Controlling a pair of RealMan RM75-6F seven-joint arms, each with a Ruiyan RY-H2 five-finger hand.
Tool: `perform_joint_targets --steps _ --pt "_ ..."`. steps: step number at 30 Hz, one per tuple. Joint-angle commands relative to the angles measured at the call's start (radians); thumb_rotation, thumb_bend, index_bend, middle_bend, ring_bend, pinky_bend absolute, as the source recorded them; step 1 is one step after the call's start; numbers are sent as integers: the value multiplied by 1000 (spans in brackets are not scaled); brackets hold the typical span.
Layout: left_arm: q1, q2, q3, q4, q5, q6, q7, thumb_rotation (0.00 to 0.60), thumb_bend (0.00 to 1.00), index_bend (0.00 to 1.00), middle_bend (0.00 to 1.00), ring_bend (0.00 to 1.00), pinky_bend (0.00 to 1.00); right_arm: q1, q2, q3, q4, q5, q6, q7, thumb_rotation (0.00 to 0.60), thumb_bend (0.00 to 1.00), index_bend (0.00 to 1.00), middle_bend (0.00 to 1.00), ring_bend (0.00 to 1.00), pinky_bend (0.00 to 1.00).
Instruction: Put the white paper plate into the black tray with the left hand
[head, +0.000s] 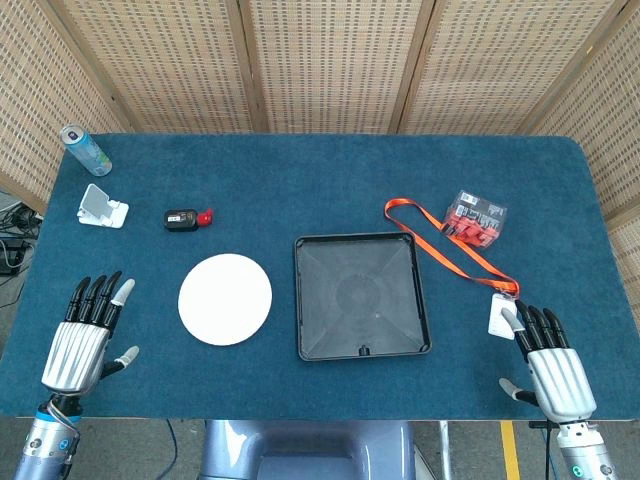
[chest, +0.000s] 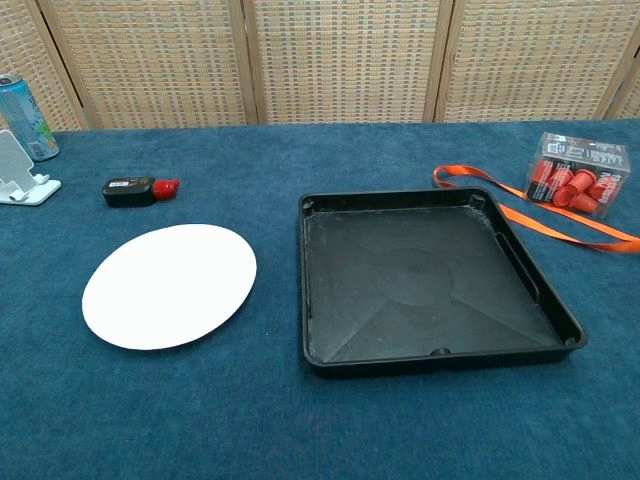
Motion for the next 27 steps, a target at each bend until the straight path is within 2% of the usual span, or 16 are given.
perform_joint_targets --steps 1,27 --pt "0 -1 -1 0 -2 -1 4 600 0 0 0 0 0 0 0 0 0 0 0 1 600 133 0 0 0 0" --pt "-6 -22 4 15 -1 -20 25 600 14 0 0 0 0 -2 9 0 -9 9 -3 3 600 132 0 0 0 0"
